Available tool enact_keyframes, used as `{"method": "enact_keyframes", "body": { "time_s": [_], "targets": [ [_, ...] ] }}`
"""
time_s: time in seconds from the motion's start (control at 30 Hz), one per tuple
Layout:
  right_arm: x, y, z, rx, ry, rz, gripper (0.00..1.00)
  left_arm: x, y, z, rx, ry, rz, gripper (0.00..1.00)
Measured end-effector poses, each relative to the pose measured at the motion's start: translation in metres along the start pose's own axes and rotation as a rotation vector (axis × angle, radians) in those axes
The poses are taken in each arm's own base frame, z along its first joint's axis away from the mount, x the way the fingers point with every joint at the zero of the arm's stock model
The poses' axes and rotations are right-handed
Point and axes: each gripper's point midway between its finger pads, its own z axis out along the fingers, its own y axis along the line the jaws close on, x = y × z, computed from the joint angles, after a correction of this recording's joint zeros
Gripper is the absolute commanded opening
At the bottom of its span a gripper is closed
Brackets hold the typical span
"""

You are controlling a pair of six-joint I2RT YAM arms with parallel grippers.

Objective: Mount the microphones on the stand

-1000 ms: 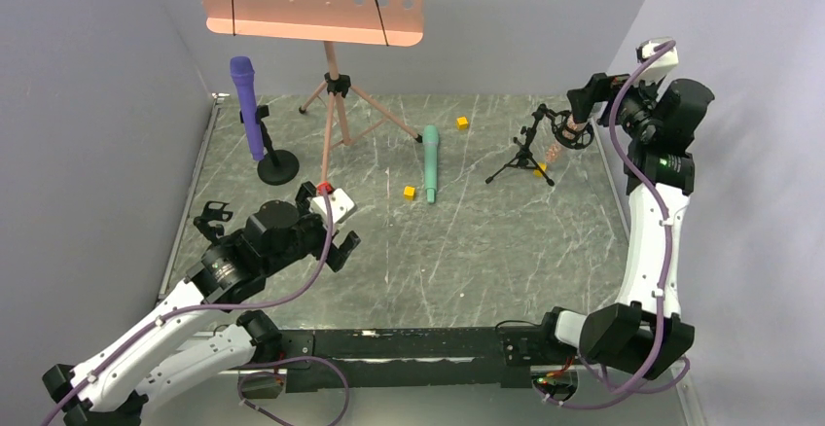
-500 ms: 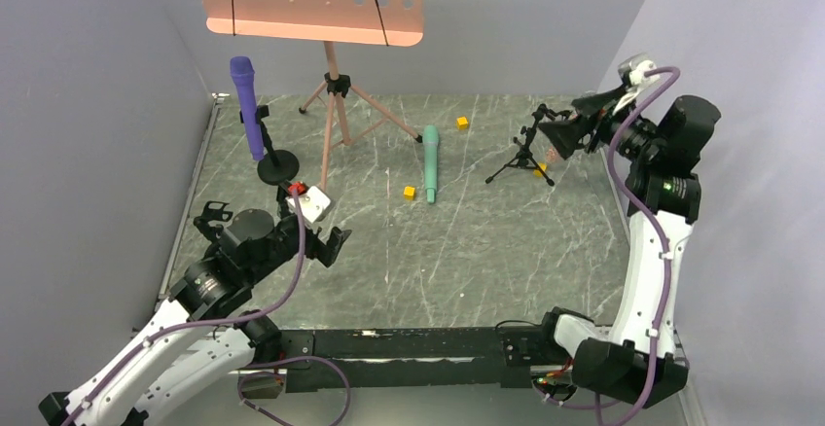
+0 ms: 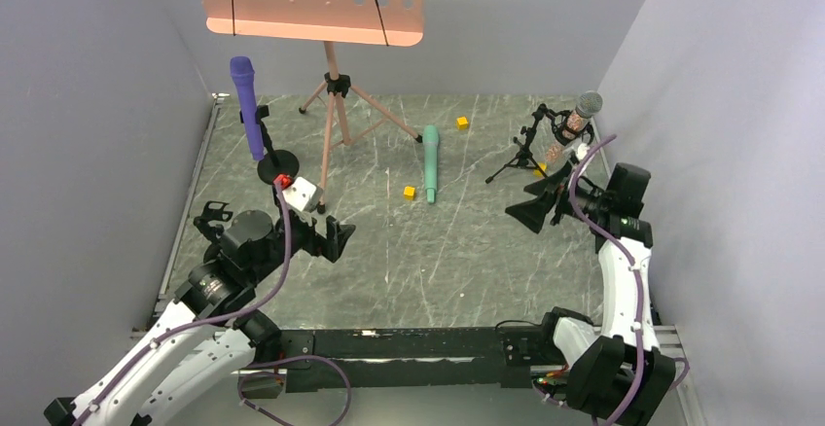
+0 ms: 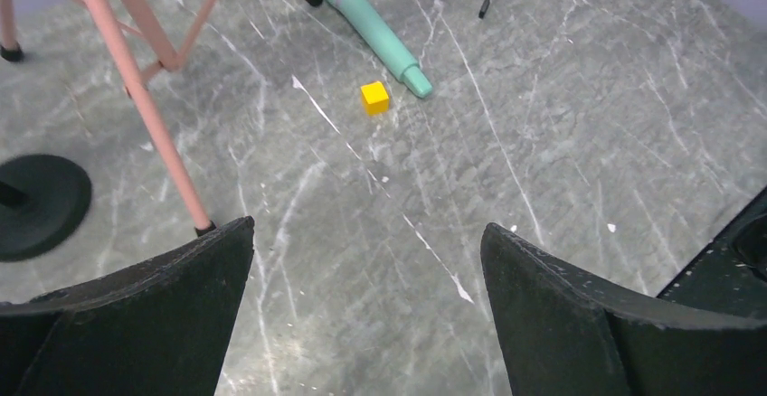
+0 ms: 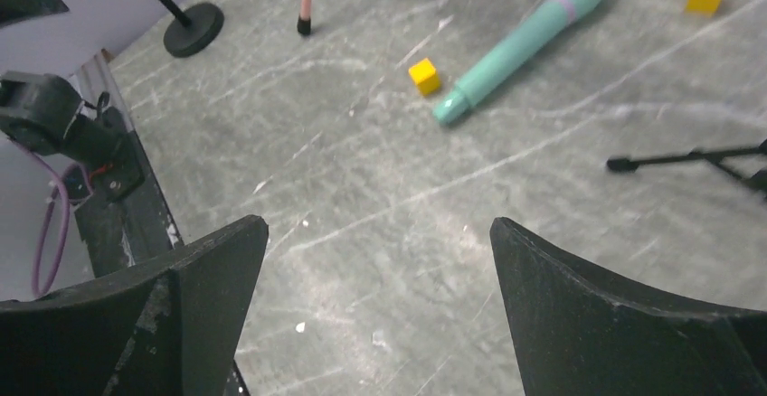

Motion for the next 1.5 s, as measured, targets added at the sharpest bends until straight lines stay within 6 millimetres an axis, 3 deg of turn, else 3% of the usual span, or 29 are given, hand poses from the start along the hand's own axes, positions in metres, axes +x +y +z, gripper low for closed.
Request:
{"method": "enact_keyframes", "body": {
  "time_s": [0.1,0.17,0.37,0.6,0.83,0.93,1.03,1.2,1.33,1.5],
  "targets": [
    [0.030,-0.004,0.002,0.019,0.030,0.031,1.00,0.007,-0.003,-0.001,-0.002,0.006,-0.085,0.99],
    [0.035,-0.009,0.001,0.054,0.047,0.015,1.00,0.010,-0.003,-0.003,-0.010,0.000,-0.138,0.99],
    [0.039,-0.029,-0.003,0.167,0.084,-0.033,1.00,0.021,0.002,-0.002,-0.068,-0.016,-0.287,0.99],
    [0.035,-0.033,-0.008,0.219,0.087,-0.076,1.00,0.038,0.012,0.005,-0.164,0.069,-0.368,0.99],
    [0.035,-0.033,-0.008,0.223,0.088,-0.078,1.00,0.035,0.030,-0.016,-0.284,0.057,-0.412,0.99],
    [0.035,-0.033,-0.008,0.223,0.089,-0.084,1.00,0.036,0.047,-0.037,-0.383,0.035,-0.434,0.99],
    [0.034,-0.032,-0.008,0.227,0.090,-0.094,1.00,0.032,0.063,-0.055,-0.474,0.017,-0.431,0.99],
    [0.034,-0.027,-0.003,0.208,0.101,-0.109,1.00,0.001,0.088,-0.080,-0.610,-0.017,-0.371,0.99],
    [0.035,-0.024,0.001,0.190,0.109,-0.124,1.00,-0.018,0.111,-0.075,-0.687,0.040,-0.359,0.98],
    [0.034,-0.023,0.001,0.191,0.106,-0.132,1.00,-0.023,0.143,-0.056,-0.687,0.173,-0.417,0.94]
  ]
}}
